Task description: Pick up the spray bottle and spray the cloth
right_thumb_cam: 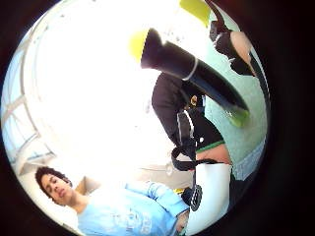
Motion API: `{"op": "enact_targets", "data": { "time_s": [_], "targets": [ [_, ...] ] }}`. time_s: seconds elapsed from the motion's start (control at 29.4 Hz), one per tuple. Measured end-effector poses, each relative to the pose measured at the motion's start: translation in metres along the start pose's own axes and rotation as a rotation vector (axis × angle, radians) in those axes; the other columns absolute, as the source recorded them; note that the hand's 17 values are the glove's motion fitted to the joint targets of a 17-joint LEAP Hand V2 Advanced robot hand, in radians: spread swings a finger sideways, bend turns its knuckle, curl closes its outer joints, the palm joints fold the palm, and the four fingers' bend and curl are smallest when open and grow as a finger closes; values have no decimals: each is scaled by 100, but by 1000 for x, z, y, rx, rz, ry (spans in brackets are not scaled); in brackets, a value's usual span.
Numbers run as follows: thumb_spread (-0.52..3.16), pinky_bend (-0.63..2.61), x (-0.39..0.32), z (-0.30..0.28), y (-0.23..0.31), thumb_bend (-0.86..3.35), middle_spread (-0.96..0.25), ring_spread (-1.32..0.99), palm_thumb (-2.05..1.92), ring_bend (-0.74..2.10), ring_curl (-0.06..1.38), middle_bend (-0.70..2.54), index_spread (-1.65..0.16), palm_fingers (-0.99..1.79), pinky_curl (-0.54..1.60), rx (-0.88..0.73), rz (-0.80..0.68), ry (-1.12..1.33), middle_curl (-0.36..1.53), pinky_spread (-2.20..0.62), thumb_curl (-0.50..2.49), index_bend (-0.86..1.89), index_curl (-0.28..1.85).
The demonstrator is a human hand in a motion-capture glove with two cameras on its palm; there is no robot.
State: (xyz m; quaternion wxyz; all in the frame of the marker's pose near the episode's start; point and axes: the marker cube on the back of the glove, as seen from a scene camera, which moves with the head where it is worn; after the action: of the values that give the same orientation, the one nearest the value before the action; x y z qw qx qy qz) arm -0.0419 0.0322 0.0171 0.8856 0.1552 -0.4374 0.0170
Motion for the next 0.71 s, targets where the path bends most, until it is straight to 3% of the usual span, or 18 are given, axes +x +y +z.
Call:
{"op": "enact_targets", "data": {
  "time_s": [0.71],
  "targets": [
    [107,18,53,-120,228,-3,-9,-4,71,19,31,28,-32,68,34,4,-97,528,43,18,40,15,31]
  ]
}}
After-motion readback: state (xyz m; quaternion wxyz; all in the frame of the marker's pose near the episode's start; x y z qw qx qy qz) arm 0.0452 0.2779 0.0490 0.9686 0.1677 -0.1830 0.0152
